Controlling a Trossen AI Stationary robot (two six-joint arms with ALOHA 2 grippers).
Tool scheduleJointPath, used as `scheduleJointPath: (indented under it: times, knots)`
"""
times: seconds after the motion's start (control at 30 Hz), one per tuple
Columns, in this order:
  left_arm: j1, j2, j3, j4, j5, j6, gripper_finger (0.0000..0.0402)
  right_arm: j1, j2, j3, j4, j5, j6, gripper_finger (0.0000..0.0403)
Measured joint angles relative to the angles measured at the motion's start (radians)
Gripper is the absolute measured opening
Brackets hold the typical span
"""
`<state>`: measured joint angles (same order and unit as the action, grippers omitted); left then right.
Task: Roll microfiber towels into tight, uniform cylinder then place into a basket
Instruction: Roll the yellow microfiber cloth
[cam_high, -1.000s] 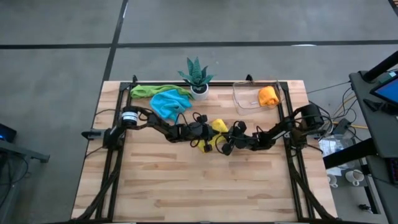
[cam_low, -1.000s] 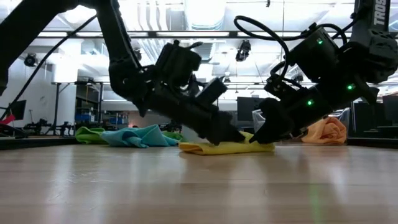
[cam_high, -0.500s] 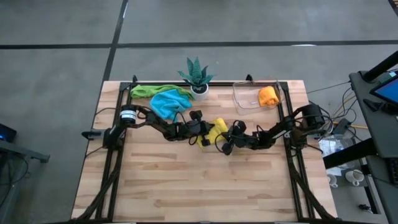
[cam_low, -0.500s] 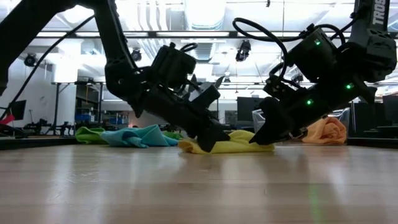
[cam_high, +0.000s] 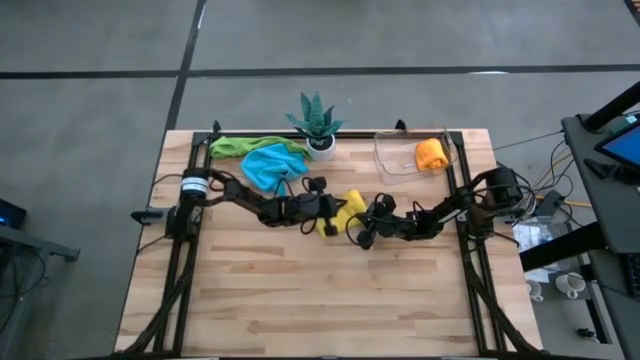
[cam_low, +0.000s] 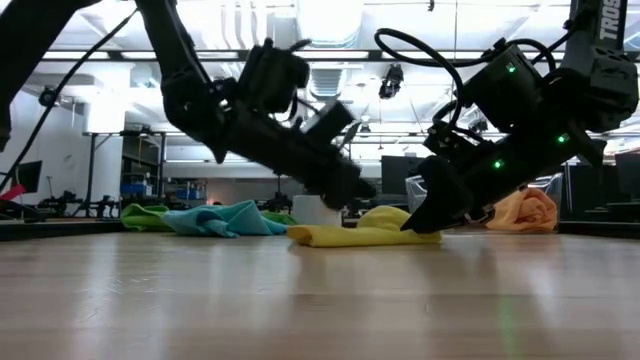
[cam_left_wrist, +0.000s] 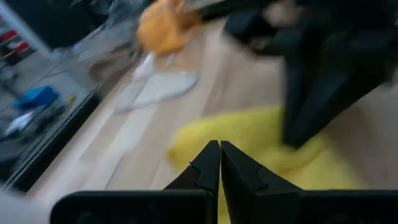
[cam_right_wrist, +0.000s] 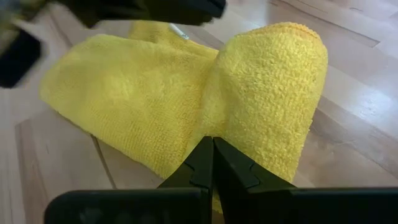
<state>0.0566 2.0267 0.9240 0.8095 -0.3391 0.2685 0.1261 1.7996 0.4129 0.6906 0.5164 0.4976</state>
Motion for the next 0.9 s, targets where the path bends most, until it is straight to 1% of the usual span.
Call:
scheduleJointPath:
  times: [0.1, 0.2, 0.43, 0.53, 0.63, 0.73, 0.9]
  knots:
    - [-0.006, -0.002, 0.016, -0.001, 0.019, -0.032, 0.0000, 0.000, 0.000, 0.000, 0.000, 0.000, 0.000, 0.0009]
    - [-0.002, 0.013, 0.042, -0.036, 0.047, -0.059, 0.0000, 0.000, 0.000, 0.000, 0.000, -0.001, 0.000, 0.0009]
    - [0.017, 0.088, 0.094, -0.060, 0.051, -0.080, 0.0000, 0.001, 0.001, 0.000, 0.002, -0.003, 0.000, 0.0009]
    - [0.024, 0.116, 0.117, -0.105, 0.042, -0.079, 0.0000, 0.001, 0.001, 0.001, 0.002, -0.003, 0.001, 0.0009]
    - [0.035, 0.119, 0.126, -0.156, 0.000, -0.079, 0.0000, 0.001, 0.001, 0.002, 0.001, -0.004, 0.007, 0.0009]
    - [0.045, 0.117, 0.119, -0.160, -0.055, -0.081, 0.0000, 0.001, 0.001, 0.002, 0.002, -0.004, 0.008, 0.0009]
    - [0.040, 0.068, 0.109, -0.189, -0.127, -0.019, 0.0000, 0.001, 0.001, 0.002, 0.001, -0.004, 0.008, 0.0009]
